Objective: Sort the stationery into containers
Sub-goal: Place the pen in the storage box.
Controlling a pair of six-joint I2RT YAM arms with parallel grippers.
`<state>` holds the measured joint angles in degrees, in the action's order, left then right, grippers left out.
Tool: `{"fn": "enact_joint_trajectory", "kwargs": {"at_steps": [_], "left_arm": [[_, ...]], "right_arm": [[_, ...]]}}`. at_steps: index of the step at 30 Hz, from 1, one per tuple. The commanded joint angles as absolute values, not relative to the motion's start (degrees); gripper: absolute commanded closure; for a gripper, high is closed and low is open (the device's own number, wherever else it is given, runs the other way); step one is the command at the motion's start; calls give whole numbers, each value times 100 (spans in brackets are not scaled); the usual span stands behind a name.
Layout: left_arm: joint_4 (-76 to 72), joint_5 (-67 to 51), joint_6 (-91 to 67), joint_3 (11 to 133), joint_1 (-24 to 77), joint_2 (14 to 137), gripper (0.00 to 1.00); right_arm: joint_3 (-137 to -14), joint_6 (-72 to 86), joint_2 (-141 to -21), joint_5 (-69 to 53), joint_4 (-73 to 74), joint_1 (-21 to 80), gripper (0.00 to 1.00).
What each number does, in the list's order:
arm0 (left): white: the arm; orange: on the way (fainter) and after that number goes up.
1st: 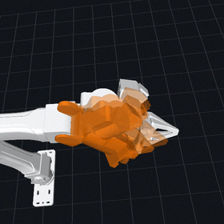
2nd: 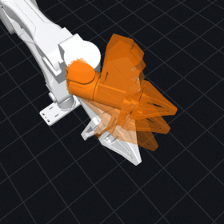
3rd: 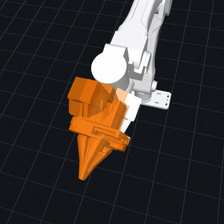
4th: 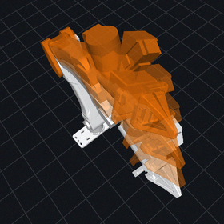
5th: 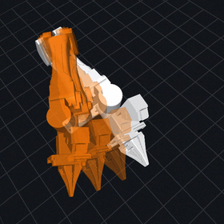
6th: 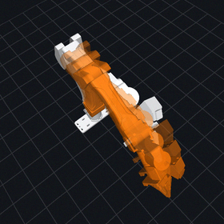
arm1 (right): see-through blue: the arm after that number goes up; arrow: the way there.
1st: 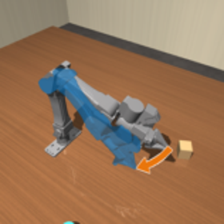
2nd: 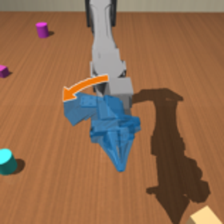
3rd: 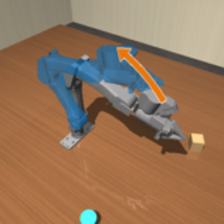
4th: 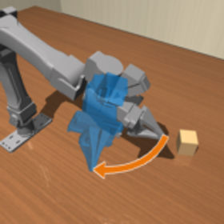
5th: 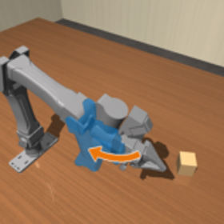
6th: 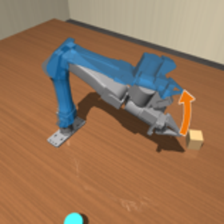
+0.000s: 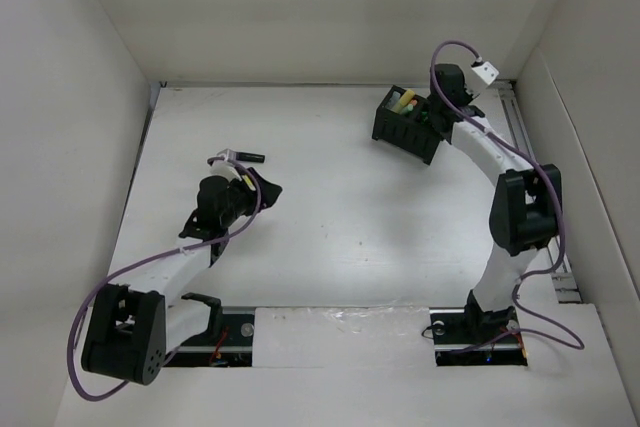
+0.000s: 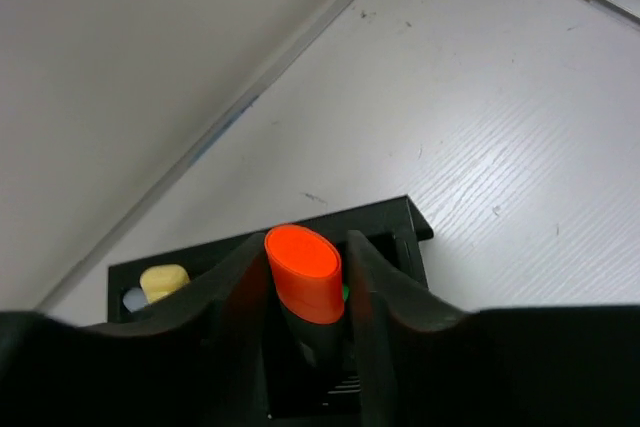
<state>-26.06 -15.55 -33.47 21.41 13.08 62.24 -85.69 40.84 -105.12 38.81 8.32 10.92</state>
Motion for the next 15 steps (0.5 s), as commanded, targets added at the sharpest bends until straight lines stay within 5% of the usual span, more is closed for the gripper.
{"fn": "enact_joint_trajectory", "kwargs": {"at_steps": [1,3,7,12,15], "left_arm": [[-2400,-950,-3270,2451,1310,6047,43],[-2259,-801,-3217,2452,1310,6047,44],[-2075,-187,-3217,2505,1310,6055,44],[-1697,421,-3348,2741,1310,6301,45],[-1319,825,-3401,2978,1310,6521,46]], "right_arm": [[-8885,4042,-10582,4219,896,1256,55],[-8816,4130,-10416,4359,949,1327,33],[-8544,4324,-9907,4167,949,1397,19],[-7571,4579,-8984,3464,564,1555,19],[-6894,4737,-8221,2869,73,1661,35]]}}
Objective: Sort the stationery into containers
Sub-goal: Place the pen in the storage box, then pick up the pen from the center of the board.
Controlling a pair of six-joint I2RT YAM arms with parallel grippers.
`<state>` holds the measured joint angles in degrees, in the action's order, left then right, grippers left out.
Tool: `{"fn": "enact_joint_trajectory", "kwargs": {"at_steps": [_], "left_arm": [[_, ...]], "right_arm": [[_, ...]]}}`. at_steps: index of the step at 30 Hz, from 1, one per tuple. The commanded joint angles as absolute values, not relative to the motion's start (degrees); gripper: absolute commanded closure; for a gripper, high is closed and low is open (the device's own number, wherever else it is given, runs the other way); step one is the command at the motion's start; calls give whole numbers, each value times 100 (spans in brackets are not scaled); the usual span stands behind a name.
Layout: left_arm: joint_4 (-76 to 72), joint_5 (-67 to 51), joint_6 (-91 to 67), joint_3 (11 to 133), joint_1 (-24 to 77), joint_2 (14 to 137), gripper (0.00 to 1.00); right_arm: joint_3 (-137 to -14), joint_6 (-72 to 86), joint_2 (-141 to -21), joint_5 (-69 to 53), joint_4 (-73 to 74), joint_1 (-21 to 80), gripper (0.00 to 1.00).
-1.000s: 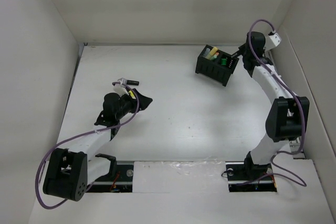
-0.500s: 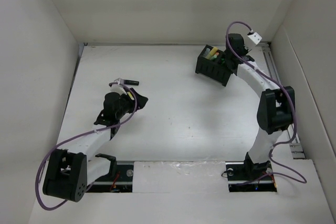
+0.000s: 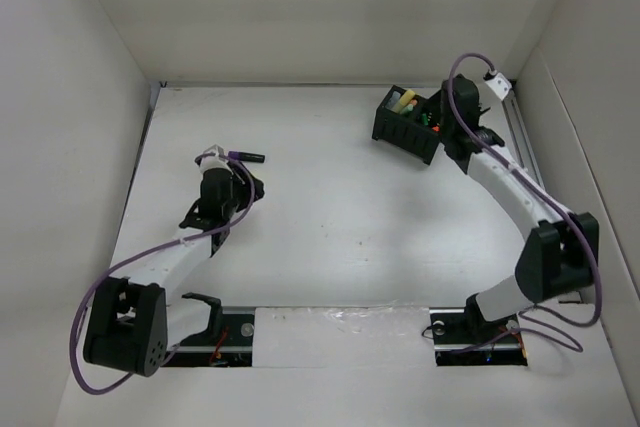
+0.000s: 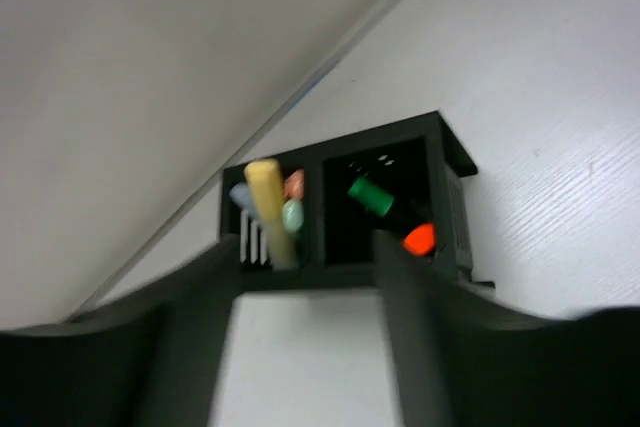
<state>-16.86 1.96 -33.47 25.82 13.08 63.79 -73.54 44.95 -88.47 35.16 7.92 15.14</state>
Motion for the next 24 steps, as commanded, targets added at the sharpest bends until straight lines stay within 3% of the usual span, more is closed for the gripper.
{"fn": "enact_joint_trajectory", "kwargs": {"at_steps": [1,2,3,4,8,13,24], "left_arm": [[-1266,904,-3401,3032,1310,6582,48],[-1153,1044,-3401,3032,1310,6705,48],[-1099,1115,-3462,3102,1310,6767,51],[-1099,1186,-3463,3190,1310,6820,53],[-818,1406,-3463,3541,1310,7145,54],[-677,1810,-3664,3919,1310,7741,53],[-677,2215,-3665,4658,1310,8885,53]], "right_arm": [[-6734,4737,-8105,2665,-51,1661,47],[-6619,4790,-8017,2498,-122,1661,82],[-6531,4790,-7946,2244,-123,1722,95],[-6461,4790,-7893,2111,-210,1723,100],[-6460,4729,-7893,1601,-211,1723,100],[-6512,4605,-8041,994,-211,1723,72],[-6618,4492,-8358,159,-264,1775,65]]}}
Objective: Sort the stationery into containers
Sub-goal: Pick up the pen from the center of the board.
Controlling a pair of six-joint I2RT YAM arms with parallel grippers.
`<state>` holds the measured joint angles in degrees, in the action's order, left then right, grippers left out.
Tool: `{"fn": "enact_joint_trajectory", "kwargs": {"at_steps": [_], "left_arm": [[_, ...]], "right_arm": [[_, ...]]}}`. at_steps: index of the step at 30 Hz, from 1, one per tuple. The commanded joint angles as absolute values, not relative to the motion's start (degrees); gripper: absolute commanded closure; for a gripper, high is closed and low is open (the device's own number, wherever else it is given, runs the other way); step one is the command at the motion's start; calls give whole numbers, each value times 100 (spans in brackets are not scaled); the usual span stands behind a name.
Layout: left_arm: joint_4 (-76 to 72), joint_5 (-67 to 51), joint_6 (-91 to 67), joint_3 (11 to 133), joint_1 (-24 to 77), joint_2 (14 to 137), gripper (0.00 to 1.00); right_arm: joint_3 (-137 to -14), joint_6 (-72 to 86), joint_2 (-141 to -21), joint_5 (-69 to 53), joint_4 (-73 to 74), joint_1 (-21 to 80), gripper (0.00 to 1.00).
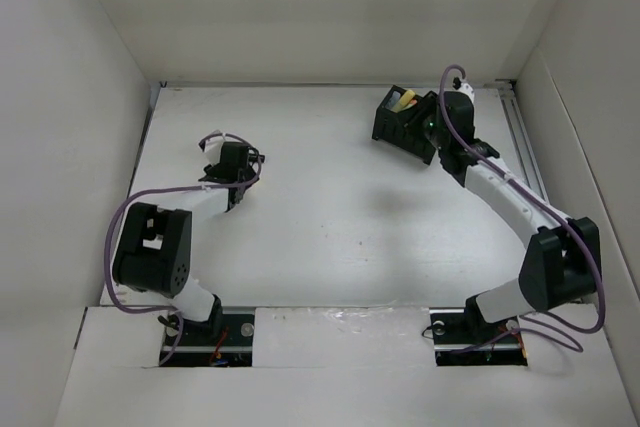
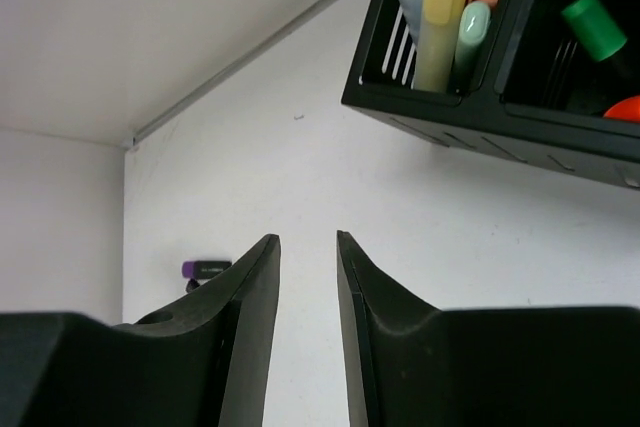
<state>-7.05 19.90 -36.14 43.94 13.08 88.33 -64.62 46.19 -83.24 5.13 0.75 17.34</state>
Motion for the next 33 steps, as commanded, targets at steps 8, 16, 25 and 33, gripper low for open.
{"fn": "enact_joint_trajectory", "kwargs": {"at_steps": [8,16,25,33], "left_arm": [[-896,1943,-3718,5000,1310,9404,52],[-571,1995,-3718,5466,1310,9870,53],[-167,2162,-3771,5704,1310,10063,73],[53,2285,-3823,5502,1310,9870,65]], "right_arm": [[-6724,4430,-8596,26,-264,1942,62],[-6829,4430,-8710,-35,-264,1995,62],[-6829,4430,-8710,-97,-264,1995,61],[-6715,4430,-8385,-166,-264,1925,61]]}}
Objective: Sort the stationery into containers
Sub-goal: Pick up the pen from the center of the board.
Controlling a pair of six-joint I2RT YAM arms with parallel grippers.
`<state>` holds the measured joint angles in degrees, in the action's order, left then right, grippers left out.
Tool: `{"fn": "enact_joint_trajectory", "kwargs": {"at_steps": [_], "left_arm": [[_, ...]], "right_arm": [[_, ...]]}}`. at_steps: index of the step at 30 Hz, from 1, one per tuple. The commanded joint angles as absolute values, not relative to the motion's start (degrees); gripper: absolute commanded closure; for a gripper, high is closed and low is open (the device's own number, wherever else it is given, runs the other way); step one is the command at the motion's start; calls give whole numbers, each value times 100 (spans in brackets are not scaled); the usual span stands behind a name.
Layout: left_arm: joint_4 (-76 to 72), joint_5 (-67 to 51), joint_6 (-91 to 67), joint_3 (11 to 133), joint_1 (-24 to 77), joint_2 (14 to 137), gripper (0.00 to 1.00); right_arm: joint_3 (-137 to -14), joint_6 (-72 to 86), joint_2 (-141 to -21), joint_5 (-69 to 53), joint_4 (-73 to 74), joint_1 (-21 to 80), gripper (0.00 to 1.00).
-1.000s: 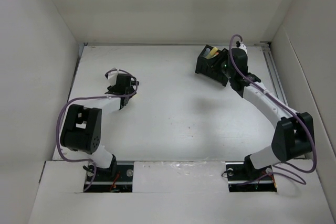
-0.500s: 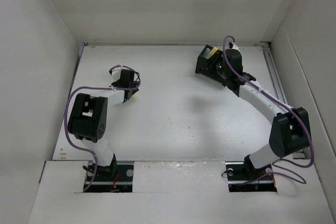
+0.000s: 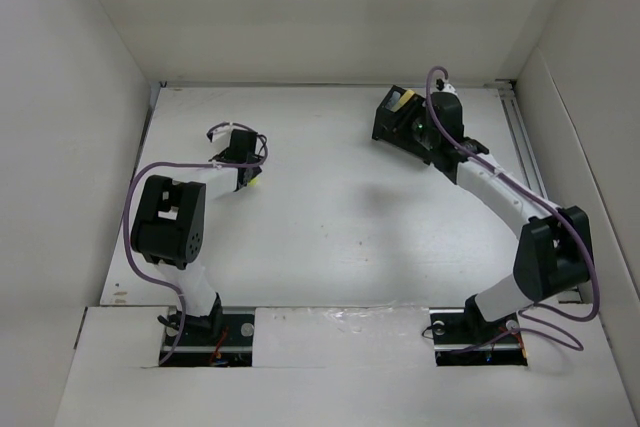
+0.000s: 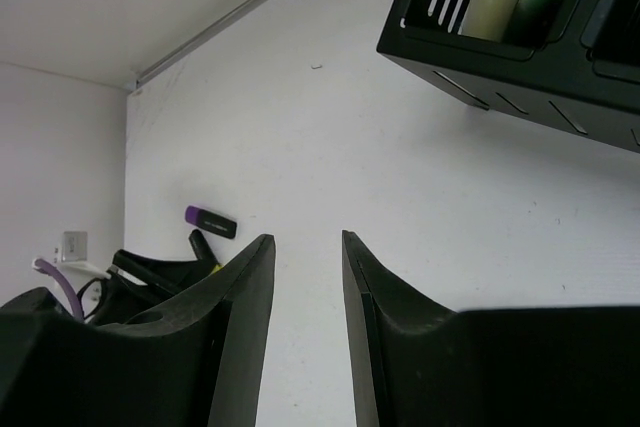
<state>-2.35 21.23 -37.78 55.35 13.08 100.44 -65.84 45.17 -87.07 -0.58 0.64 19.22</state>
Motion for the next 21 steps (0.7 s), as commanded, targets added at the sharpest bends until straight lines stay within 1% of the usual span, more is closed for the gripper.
{"fn": "enact_joint_trajectory", "kwargs": {"at_steps": [1,4,6,7,8,9,14,17,18,21], "left_arm": [[53,2285,-3823,5502,1310,9818,59],[228,2285,-3823,5554,1310,9896,54],[281,2224,-3823,5616,1310,10045,54],[281,2224,-3823,5616,1310,10046,56],[281,2224,-3823,5668,1310,10046,58],[281,2224,-3771,5669,1310,10098,67],[272,2224,-3771,5477,1310,9941,92],[211,2171,-3832,5161,1310,9686,97],[133,2119,-3832,5037,1310,9590,100],[-87,1943,-3832,4475,1310,9098,100]], "right_arm": [[-6663,4430,-8324,-167,-264,1925,61],[-6662,4430,-8271,-167,-264,1925,61],[-6662,4430,-8271,-229,-264,1925,61],[-6662,4430,-8218,-229,-264,1925,61],[-6610,4430,-8218,-229,-264,1925,61],[-6609,4430,-8157,-176,-264,1925,61],[-6557,4430,-8043,-237,-264,1819,61],[-6557,4430,-8042,-237,-264,1819,60],[-6557,4430,-8120,-333,-264,1819,56],[-6670,4430,-8278,-755,-264,1819,49]]}}
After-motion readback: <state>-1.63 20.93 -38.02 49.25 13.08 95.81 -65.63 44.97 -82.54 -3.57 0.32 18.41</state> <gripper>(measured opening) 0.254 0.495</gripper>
